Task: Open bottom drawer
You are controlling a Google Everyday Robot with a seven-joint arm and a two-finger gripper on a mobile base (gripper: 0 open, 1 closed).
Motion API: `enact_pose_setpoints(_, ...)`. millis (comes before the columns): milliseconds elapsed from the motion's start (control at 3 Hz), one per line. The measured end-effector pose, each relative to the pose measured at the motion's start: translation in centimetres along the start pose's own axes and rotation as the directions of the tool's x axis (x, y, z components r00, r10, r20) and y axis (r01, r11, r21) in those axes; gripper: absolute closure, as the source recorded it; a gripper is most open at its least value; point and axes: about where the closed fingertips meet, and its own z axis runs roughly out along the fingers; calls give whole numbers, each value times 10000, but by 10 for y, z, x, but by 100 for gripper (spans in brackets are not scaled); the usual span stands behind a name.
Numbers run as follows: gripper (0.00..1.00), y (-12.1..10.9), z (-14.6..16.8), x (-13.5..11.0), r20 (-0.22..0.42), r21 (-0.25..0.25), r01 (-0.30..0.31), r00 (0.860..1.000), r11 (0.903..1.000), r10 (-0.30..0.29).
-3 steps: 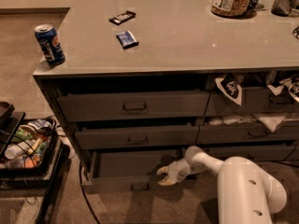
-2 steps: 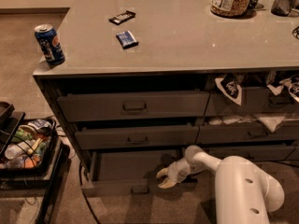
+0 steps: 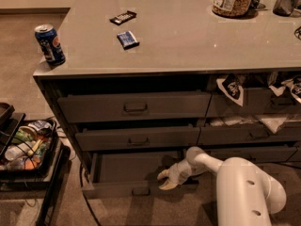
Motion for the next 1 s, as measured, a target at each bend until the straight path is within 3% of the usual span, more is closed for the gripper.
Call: enact_pose_setpoints(1000,12,0,0,0,1,-2,0,10000,10000,0)
